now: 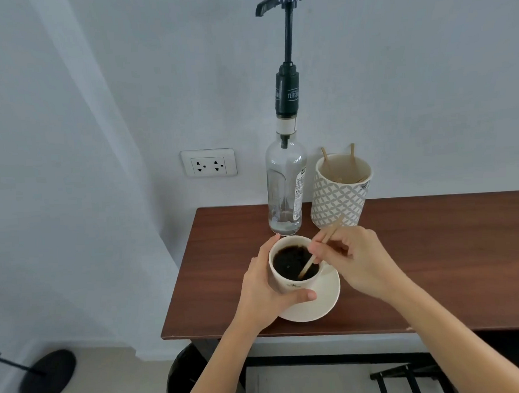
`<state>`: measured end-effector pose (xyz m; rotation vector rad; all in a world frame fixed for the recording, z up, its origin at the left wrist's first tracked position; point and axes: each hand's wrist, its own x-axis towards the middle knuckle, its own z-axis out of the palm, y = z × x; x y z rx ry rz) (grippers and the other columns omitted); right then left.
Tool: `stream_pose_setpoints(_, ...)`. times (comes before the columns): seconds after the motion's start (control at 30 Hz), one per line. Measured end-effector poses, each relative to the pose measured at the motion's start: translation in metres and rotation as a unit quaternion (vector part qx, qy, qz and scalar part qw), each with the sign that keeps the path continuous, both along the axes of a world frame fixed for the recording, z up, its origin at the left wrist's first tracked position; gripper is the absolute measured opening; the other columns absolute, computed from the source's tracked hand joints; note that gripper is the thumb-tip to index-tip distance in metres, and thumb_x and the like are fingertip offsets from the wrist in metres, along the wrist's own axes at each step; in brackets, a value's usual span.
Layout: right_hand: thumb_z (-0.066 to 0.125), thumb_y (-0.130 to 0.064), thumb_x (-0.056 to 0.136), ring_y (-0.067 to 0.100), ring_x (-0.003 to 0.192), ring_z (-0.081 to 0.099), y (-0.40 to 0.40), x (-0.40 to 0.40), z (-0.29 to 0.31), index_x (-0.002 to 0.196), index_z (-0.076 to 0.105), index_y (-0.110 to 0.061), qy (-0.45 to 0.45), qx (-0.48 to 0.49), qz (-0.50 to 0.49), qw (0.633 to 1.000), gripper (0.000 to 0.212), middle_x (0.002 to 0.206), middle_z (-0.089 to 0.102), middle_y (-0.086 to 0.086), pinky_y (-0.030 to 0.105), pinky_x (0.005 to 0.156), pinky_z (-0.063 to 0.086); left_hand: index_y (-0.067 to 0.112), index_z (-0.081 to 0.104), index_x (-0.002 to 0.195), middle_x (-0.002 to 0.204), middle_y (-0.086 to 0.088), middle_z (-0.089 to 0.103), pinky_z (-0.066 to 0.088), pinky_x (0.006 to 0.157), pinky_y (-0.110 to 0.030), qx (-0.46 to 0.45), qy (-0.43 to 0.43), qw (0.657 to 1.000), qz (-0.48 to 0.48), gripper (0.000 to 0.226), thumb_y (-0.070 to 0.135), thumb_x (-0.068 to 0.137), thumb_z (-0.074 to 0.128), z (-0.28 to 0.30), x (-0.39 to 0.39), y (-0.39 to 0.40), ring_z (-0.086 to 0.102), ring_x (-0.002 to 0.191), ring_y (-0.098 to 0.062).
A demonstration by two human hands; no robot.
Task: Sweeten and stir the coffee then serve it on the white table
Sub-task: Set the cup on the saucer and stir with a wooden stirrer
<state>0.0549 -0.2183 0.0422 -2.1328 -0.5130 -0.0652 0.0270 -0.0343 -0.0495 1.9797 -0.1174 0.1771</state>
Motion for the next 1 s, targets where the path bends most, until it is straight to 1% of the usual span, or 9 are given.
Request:
stream_pose_setpoints(0.1, 0.071, -0.013, 0.087, 0.002, 0.075, 0.065, 0.015, 0.004, -0.007, 0.074, 0.076, -0.008, -0.02, 0.033, -0.011, 0.999, 0.014, 0.079, 0.074, -0.007, 0.009, 0.068, 0.045, 0.071, 0.033, 0.133, 0.137, 0.028, 0.059, 0.045, 0.113, -0.05, 0.004, 0.0, 1.0, 0.002, 0.102, 0.069, 0.048, 0.09, 0.001, 0.0, 0.0, 0.053, 0.134, -0.01)
stream_pose_setpoints(0.23, 0.069, -0.013, 0.088, -0.003, 0.068, 0.06, -0.001, 0.017, -0.003, 0.075, 0.073, -0.013, -0.086, -0.019, -0.066, 0.994, 0.014, 0.074, 0.072, -0.009, 0.005, 0.063, 0.04, 0.071, 0.034, 0.131, 0.136, 0.03, 0.058, 0.043, 0.115, -0.049, 0.005, -0.002, 1.0, 0.002, 0.1, 0.064, 0.05, 0.092, 0.002, -0.002, 0.0, 0.051, 0.135, -0.006)
stream_pose_setpoints(0.33, 0.068, -0.016, 0.089, 0.003, 0.066, 0.06, -0.009, 0.008, 0.002, 0.072, 0.073, -0.017, -0.042, -0.049, -0.029, 0.998, 0.018, 0.071, 0.072, -0.01, 0.009, 0.062, 0.041, 0.07, 0.033, 0.133, 0.137, 0.03, 0.057, 0.043, 0.115, -0.049, 0.002, 0.004, 1.0, 0.003, 0.101, 0.073, 0.048, 0.088, 0.003, -0.002, -0.001, 0.051, 0.135, -0.008)
stream_pose_setpoints(0.43, 0.069, -0.015, 0.088, 0.0, 0.071, 0.063, 0.011, 0.0, -0.002, 0.073, 0.075, -0.017, -0.016, -0.006, 0.013, 1.0, 0.016, 0.076, 0.074, -0.009, 0.007, 0.065, 0.042, 0.068, 0.035, 0.133, 0.137, 0.026, 0.059, 0.045, 0.113, -0.05, -0.001, -0.005, 1.0, 0.001, 0.099, 0.071, 0.05, 0.088, 0.002, -0.001, 0.0, 0.053, 0.134, -0.01)
stream_pose_setpoints(0.53, 0.07, -0.015, 0.088, 0.005, 0.079, 0.065, 0.019, 0.012, -0.007, 0.077, 0.075, -0.014, -0.069, 0.008, -0.019, 0.997, 0.012, 0.078, 0.074, -0.009, 0.009, 0.067, 0.045, 0.067, 0.038, 0.132, 0.137, 0.025, 0.06, 0.045, 0.113, -0.05, -0.009, -0.007, 1.0, 0.001, 0.097, 0.068, 0.051, 0.09, 0.002, -0.001, -0.001, 0.054, 0.134, -0.01)
stream_pose_setpoints(0.6, 0.069, -0.016, 0.089, 0.007, 0.075, 0.063, 0.009, 0.019, -0.005, 0.077, 0.073, -0.016, -0.096, -0.023, -0.053, 0.994, 0.012, 0.077, 0.074, -0.006, 0.015, 0.064, 0.046, 0.066, 0.038, 0.133, 0.138, 0.026, 0.059, 0.044, 0.114, -0.05, -0.007, -0.008, 1.0, 0.002, 0.097, 0.069, 0.05, 0.089, 0.002, -0.002, -0.001, 0.052, 0.135, -0.009)
stream_pose_setpoints(0.7, 0.068, -0.016, 0.089, 0.001, 0.069, 0.06, -0.009, 0.015, 0.004, 0.073, 0.071, -0.015, -0.064, -0.059, -0.04, 0.995, 0.017, 0.071, 0.071, -0.011, 0.009, 0.063, 0.04, 0.065, 0.037, 0.135, 0.138, 0.028, 0.057, 0.044, 0.114, -0.049, -0.002, -0.005, 1.0, 0.002, 0.1, 0.071, 0.05, 0.088, 0.003, -0.002, -0.001, 0.051, 0.136, -0.009)
stream_pose_setpoints(0.83, 0.07, -0.017, 0.088, 0.005, 0.074, 0.065, 0.008, 0.002, 0.0, 0.07, 0.074, -0.019, -0.01, -0.013, 0.026, 1.0, 0.018, 0.075, 0.072, -0.012, 0.01, 0.068, 0.045, 0.058, 0.038, 0.14, 0.139, 0.024, 0.059, 0.046, 0.113, -0.049, 0.0, -0.008, 1.0, 0.002, 0.103, 0.07, 0.051, 0.089, 0.0, -0.001, 0.0, 0.053, 0.135, -0.012)
stream_pose_setpoints(1.0, 0.07, -0.016, 0.088, 0.006, 0.074, 0.064, 0.013, 0.02, -0.003, 0.079, 0.076, -0.012, -0.098, -0.017, -0.026, 0.995, 0.012, 0.074, 0.071, -0.012, 0.013, 0.065, 0.046, 0.068, 0.036, 0.132, 0.137, 0.028, 0.059, 0.045, 0.114, -0.047, 0.002, -0.015, 1.0, 0.003, 0.097, 0.069, 0.051, 0.089, 0.0, -0.001, 0.0, 0.053, 0.135, -0.008)
